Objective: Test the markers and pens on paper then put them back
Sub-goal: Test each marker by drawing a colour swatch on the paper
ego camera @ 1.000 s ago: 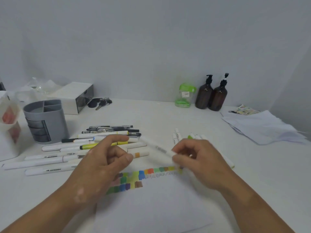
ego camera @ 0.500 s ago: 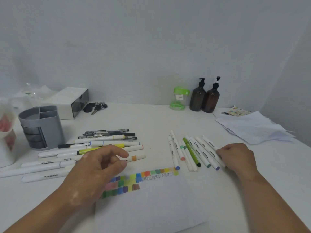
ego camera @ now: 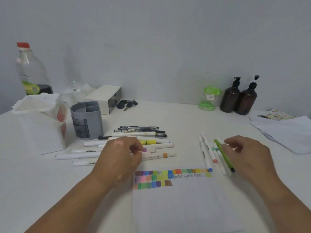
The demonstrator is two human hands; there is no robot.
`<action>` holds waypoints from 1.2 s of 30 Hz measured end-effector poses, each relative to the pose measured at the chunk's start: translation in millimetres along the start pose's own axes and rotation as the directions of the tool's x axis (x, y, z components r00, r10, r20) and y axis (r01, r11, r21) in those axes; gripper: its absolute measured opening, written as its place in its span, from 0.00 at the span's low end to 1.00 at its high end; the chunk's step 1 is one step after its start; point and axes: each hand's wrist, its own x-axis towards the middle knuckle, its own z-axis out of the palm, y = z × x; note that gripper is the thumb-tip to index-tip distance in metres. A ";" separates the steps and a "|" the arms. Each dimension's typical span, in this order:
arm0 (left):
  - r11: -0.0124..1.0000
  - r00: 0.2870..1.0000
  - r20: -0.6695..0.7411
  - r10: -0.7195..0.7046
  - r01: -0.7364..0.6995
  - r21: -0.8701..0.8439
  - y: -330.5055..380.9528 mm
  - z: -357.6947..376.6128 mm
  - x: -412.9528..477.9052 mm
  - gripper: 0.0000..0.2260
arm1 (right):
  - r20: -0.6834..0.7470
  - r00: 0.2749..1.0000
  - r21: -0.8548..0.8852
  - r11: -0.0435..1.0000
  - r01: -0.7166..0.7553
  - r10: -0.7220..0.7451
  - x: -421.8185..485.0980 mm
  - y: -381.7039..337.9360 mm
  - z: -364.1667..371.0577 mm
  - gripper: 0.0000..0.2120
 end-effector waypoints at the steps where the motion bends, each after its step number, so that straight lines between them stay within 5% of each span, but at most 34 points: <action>1: 0.999 1.000 0.024 0.011 -0.012 0.036 0.7 4.8 -1.3 0.05 | 0.036 0.998 0.026 0.998 0.058 -0.059 -6.3 -12.8 7.2 0.03; 7: 0.962 0.989 0.104 0.103 -0.126 0.242 7.7 24.5 0.0 0.11 | 0.179 0.943 0.116 0.958 0.262 -0.280 -32.4 -48.3 40.7 0.04; 18: 0.955 0.989 0.132 0.059 -0.094 0.282 7.7 30.0 5.7 0.08 | 0.191 0.927 0.189 0.938 0.289 -0.324 -35.9 -50.3 42.7 0.06; 23: 0.976 0.998 -0.018 -0.066 0.061 -0.207 17.8 21.4 6.0 0.01 | 0.177 0.936 0.290 0.925 0.247 -0.305 -37.1 -54.4 35.8 0.06; 27: 0.718 0.968 0.192 -0.160 0.248 -0.651 32.9 18.7 0.5 0.10 | 0.302 0.887 0.499 0.851 0.165 -0.349 -44.8 -62.0 32.9 0.04; 30: 0.639 0.945 0.294 -0.143 0.315 -0.702 39.6 19.2 -2.6 0.08 | 0.400 0.844 0.638 0.770 0.022 -0.356 -47.3 -66.1 33.3 0.12; 36: 0.538 0.919 0.370 -0.136 0.382 -0.751 32.5 15.8 -1.0 0.13 | 0.385 0.864 0.725 0.685 -0.066 -0.324 -38.5 -53.2 30.1 0.06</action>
